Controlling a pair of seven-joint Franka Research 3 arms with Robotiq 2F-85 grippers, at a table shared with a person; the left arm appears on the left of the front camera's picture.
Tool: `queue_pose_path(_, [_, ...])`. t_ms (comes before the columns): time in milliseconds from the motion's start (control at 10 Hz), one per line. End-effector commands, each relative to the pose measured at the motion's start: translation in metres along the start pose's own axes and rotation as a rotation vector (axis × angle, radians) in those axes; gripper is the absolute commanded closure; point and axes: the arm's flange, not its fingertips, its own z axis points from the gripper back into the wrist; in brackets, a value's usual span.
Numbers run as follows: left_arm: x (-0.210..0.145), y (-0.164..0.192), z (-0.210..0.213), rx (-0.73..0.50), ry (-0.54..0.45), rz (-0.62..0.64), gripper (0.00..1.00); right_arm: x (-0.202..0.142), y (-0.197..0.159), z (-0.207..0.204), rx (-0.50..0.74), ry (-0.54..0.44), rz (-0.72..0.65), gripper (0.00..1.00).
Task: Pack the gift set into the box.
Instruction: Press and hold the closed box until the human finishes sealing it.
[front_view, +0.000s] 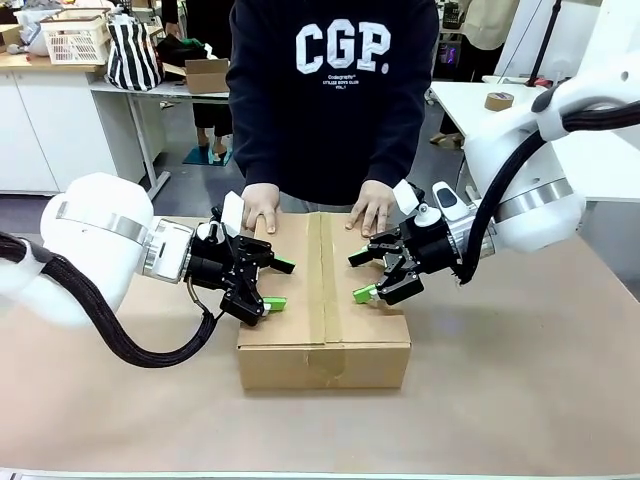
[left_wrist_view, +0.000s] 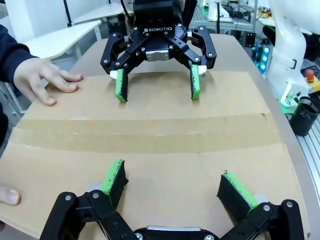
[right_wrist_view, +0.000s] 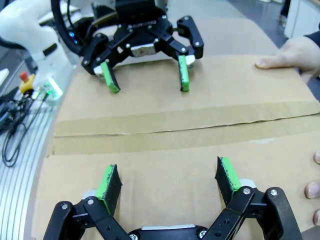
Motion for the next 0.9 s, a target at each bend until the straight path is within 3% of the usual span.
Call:
queue_pose_path(0, [-0.0034,-0.0017,0.0005,-0.013,0.007,-0.005,0.0,-0.002,0.0008,-0.0013,-0.001,0.005,-0.003,0.0])
queue_pose_path(800, [-0.0034,-0.0017,0.0005,-0.013,0.007,-0.005,0.0,-0.002,0.0008,-0.0013,-0.001,0.005,-0.003,0.0])
